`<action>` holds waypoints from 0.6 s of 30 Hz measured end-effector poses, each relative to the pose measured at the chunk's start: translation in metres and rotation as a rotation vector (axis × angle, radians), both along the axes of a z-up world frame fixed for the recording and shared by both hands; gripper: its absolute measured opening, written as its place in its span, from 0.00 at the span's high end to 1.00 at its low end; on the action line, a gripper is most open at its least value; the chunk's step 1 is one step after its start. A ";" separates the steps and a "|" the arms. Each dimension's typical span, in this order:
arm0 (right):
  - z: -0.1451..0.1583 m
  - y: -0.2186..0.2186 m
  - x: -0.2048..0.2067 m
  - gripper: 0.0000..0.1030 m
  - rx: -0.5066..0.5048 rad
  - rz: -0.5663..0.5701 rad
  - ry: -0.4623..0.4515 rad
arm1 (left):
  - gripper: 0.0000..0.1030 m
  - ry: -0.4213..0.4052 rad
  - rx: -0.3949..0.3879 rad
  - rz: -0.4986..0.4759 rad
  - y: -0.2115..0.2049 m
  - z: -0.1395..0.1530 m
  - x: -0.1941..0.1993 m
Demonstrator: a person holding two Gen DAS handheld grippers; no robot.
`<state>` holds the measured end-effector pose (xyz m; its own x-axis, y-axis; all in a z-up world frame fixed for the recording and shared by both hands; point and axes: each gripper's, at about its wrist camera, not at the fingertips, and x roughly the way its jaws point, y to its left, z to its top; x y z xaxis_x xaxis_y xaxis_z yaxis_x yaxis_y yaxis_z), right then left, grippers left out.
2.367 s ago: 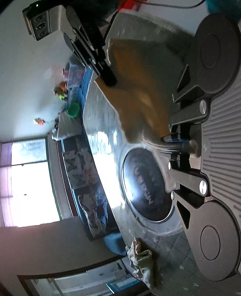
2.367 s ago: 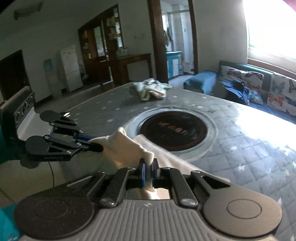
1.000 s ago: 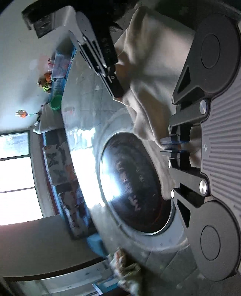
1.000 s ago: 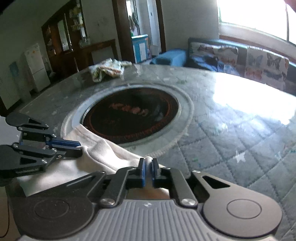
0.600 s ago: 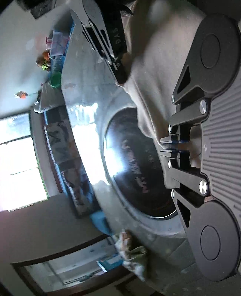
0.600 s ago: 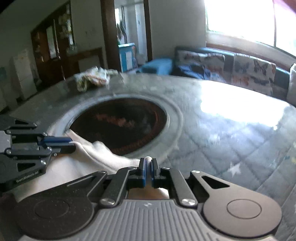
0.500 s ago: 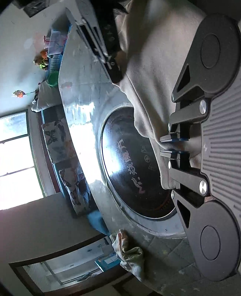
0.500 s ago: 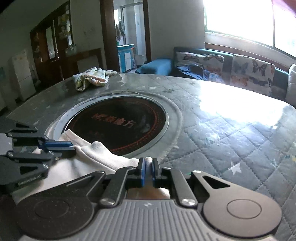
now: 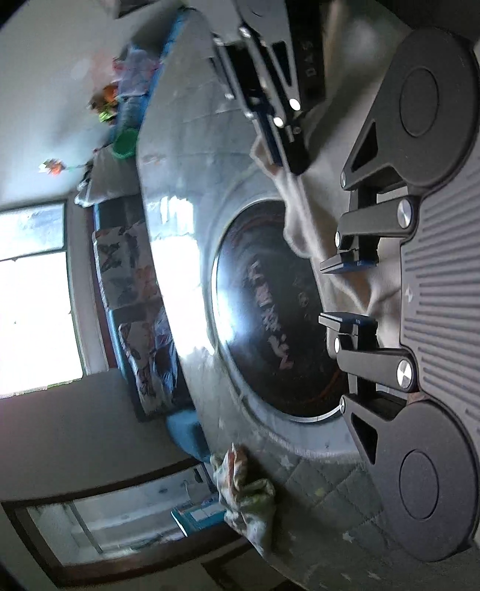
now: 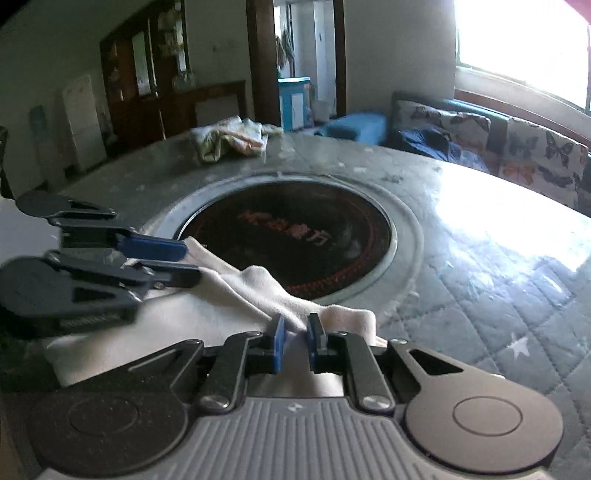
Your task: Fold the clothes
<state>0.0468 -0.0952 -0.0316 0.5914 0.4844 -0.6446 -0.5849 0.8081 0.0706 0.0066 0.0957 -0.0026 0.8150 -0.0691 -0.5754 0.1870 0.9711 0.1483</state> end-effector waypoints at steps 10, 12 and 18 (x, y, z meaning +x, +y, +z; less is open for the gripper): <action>0.021 -0.033 -0.022 0.86 0.056 -0.043 0.003 | 0.60 0.022 -0.142 -0.084 -0.025 0.014 -0.014; 0.020 -0.039 -0.031 0.84 0.049 -0.049 0.000 | 0.55 0.041 -0.144 -0.095 -0.033 0.007 -0.012; 0.003 -0.058 -0.030 0.76 0.049 -0.124 0.036 | 0.40 0.091 -0.140 -0.086 -0.046 -0.009 -0.004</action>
